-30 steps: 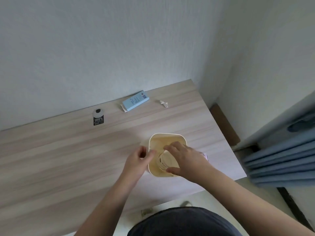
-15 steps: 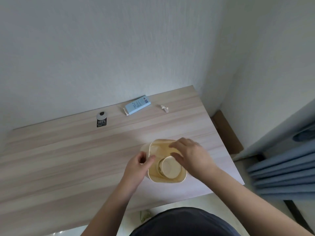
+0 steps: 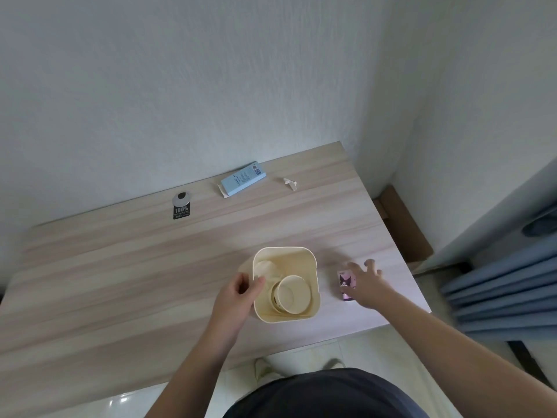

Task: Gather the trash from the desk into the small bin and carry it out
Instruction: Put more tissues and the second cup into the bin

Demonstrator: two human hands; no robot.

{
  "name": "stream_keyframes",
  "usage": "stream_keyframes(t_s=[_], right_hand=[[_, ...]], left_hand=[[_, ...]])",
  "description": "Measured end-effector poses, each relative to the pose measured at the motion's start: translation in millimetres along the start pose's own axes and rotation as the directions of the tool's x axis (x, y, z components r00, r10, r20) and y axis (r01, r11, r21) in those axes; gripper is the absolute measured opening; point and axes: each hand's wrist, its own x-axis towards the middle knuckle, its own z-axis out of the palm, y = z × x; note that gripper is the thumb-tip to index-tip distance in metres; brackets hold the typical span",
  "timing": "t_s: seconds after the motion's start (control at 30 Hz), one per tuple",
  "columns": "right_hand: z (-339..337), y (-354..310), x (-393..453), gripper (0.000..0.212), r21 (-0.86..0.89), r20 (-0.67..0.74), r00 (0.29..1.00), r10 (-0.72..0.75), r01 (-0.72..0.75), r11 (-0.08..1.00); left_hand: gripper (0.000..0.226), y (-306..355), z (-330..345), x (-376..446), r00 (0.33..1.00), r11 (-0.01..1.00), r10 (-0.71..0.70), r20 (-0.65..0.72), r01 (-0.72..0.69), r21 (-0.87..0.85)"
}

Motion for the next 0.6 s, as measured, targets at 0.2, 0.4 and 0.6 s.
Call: stream_keyframes(t_s=[0.2,0.4,0.6], right_hand=[[34,-11,5,0.058,-0.170,-0.136,0.991,-0.007,-0.016,0.985],[28,-9,9,0.058,-0.163,-0.088,0.995,0.044,-0.058,0.985],[-3,-11,-1,0.035,0.354,-0.089,0.995,0.048,-0.014,0.935]], left_hand=[[0.042,-10,-12,0,0.999,0.996,-0.040,-0.008,0.039,-0.082],[0.048,-12,-31,8,1.000,0.991,-0.019,-0.003,0.019,-0.131],[0.041,-8,-47,20,0.999,0.986,-0.010,0.053,0.018,-0.164]])
